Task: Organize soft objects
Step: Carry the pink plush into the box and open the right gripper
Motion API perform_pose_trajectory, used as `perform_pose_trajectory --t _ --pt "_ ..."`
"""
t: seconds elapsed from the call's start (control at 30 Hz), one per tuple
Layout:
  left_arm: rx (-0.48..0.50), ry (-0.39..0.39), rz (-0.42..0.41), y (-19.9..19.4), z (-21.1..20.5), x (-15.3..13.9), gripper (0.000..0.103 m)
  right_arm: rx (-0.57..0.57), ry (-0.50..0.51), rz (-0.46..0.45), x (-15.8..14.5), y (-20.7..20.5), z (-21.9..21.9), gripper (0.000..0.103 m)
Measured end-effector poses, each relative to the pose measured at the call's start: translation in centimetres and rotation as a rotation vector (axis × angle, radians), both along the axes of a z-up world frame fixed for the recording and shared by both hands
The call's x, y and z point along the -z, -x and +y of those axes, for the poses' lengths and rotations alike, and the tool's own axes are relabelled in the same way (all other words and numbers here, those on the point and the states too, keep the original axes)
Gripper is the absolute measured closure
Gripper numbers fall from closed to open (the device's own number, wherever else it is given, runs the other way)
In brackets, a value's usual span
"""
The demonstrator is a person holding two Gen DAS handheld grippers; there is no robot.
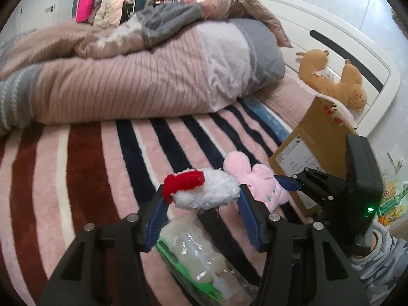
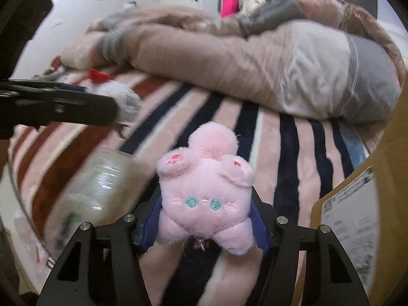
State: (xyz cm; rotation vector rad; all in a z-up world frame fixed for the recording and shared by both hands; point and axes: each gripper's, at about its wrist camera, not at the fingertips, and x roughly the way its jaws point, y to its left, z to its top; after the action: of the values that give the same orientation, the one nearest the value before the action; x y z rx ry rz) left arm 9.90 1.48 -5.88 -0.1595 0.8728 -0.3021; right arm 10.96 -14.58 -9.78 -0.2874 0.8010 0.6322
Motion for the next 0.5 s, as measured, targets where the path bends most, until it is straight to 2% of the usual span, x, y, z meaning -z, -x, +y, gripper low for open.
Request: perform_pose_trajectory --t 0.27,0.5 --pt "0.004 -0.048 -0.103 3.8 -2.4 -6.7 0.052 -0.048 -0.071 -0.106 -6.6 4.4 -1.7 0.046" --pt "0.047 -0.049 -0.167 5.1 -6.8 -11.5 0.052 -0.012 -0.134 -0.209 -11.3 6.4 -6.4 0.046"
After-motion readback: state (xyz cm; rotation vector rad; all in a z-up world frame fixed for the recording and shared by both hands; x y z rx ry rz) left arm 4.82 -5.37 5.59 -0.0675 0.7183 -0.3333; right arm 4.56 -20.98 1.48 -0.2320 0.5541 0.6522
